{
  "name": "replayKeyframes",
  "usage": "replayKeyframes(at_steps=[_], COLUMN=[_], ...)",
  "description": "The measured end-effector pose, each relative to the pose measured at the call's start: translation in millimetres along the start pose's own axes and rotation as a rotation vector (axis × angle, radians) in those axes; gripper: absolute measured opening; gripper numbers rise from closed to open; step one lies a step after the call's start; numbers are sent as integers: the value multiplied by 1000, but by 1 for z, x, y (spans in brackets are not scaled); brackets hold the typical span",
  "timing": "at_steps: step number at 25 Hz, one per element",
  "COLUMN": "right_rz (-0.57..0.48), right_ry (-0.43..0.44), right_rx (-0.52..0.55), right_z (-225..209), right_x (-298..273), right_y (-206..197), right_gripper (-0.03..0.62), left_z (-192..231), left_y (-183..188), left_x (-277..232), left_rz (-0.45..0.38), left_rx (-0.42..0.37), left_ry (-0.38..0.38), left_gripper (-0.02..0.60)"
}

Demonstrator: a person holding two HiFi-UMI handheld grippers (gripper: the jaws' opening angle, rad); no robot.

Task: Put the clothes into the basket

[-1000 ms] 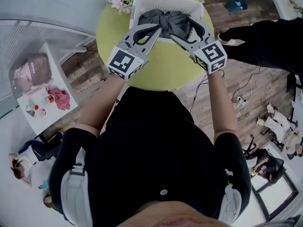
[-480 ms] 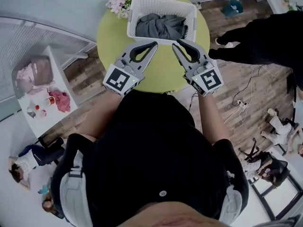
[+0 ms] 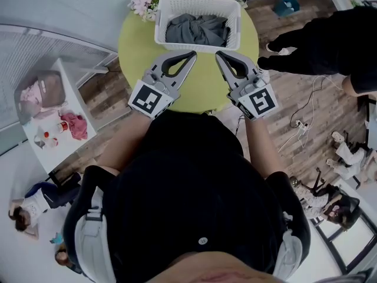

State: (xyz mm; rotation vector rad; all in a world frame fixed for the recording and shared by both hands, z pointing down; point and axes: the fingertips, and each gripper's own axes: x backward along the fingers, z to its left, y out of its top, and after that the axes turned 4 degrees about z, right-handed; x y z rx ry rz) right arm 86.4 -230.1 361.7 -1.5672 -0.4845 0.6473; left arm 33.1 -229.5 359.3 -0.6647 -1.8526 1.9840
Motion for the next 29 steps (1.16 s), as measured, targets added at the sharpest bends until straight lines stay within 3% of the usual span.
replayKeyframes(at_steps=[16, 29], right_rz=[24, 26], right_ry=[-2, -4], right_rx=[7, 10], right_z=[-2, -9], right_x=[5, 0], right_y=[0, 4], right_gripper=[23, 23], left_z=[-1, 9], left_y=[-11, -9], left_x=[-1, -9], left_rz=[56, 42], left_rx=[-21, 9], left_ry=[-18, -36], left_gripper=[11, 9])
